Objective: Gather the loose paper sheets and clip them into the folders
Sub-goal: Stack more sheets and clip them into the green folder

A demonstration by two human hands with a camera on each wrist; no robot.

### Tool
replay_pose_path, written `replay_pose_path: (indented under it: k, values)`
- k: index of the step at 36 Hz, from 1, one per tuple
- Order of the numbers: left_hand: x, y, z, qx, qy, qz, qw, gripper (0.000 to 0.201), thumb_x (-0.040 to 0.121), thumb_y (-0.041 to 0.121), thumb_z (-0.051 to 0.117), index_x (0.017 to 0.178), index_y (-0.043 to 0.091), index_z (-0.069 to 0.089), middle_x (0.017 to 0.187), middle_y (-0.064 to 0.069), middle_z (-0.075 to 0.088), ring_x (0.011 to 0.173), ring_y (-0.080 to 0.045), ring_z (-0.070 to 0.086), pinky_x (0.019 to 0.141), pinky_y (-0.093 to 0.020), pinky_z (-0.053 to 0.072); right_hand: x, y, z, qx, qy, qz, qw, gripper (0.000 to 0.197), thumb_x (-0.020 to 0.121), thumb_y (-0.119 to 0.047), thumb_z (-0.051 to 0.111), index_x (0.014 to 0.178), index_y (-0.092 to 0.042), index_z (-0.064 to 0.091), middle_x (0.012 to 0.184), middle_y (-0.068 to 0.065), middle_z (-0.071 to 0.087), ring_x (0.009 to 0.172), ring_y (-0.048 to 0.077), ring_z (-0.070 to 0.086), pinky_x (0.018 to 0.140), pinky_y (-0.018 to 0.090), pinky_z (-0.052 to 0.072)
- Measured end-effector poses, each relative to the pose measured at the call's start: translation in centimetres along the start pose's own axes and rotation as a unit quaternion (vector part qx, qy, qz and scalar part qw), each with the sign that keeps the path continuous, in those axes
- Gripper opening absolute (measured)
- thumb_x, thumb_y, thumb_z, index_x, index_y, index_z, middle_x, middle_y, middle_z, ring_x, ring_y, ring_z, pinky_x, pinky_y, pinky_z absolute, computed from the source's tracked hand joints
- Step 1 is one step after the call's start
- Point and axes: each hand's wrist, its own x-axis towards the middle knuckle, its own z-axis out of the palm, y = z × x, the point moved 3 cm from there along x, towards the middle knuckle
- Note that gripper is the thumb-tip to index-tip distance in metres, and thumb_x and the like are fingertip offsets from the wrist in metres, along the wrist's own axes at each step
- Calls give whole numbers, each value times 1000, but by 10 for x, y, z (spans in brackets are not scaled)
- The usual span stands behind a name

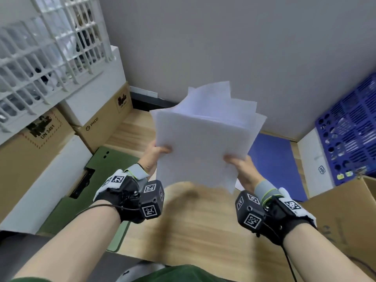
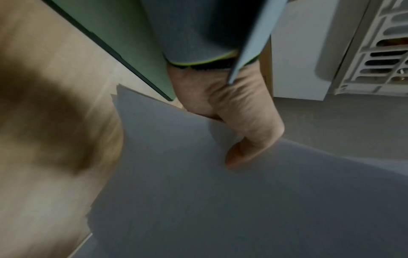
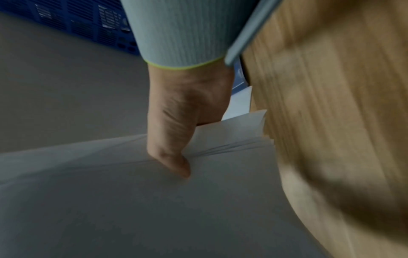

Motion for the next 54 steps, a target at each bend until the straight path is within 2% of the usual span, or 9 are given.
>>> replay_pose_path:
  k: [7,14,22,28,31,36,40,49,54]
  values:
    - [-2,-28,14,83,10,-5,997,55,54,4,61,108,12,59,104,-12,63,99,-24,57,86,-38,48,0,28,-10,-40,-110,35,993,35,81,4,64,109,-19,63,113,9,67,108,26,61,92,37,49]
    - [-5,-45,20,132,44,-36,990,58,50,5,56,108,7,59,98,-11,60,94,-21,53,86,-36,45,7,48,-29,-26,-108,54,992,40,82,11,60,105,-22,63,114,5,68,106,20,61,91,30,48]
    - [-3,-52,31,123,44,-48,990,49,51,0,56,94,23,56,93,-4,60,88,-13,55,77,-26,47,19,52,-27,-19,-108,49,993,45,79,17,51,98,-23,60,101,1,64,98,18,58,84,30,47]
    - [5,-53,45,138,76,-59,986,35,55,7,62,86,23,63,92,-3,65,87,-17,59,79,-31,48,26,51,-18,4,-119,63,991,26,83,-6,69,104,-22,66,109,1,71,104,19,65,88,30,49]
    - [11,-47,46,132,98,-56,985,32,53,7,63,81,21,64,88,-5,65,83,-21,59,77,-33,48,31,40,-20,14,-108,46,993,28,82,-3,69,102,-22,66,111,3,71,104,18,66,89,30,50]
    - [19,-24,57,86,104,0,991,32,53,3,62,79,21,65,79,0,66,75,-16,60,73,-29,49,42,2,-17,43,-50,-18,998,25,84,4,62,88,-21,65,90,-3,70,77,1,66,73,15,50]
    - [19,-21,61,67,98,29,993,37,59,5,59,90,24,62,87,3,65,81,-11,60,73,-24,50,48,-9,-13,59,-29,-27,997,26,84,4,58,85,-22,63,86,-4,67,84,11,61,81,24,47]
    - [10,-65,38,117,144,-77,980,29,57,9,50,83,13,61,89,-4,61,87,-19,52,74,-29,40,48,47,-18,-79,-54,71,993,26,87,7,50,105,-8,60,102,7,65,95,20,60,78,26,47]
    - [15,-44,47,71,181,-30,981,22,53,6,46,70,17,56,71,2,56,68,-11,51,63,-23,40,51,21,-5,-29,-13,29,999,31,87,6,44,107,-11,59,100,3,64,88,15,59,76,25,47]
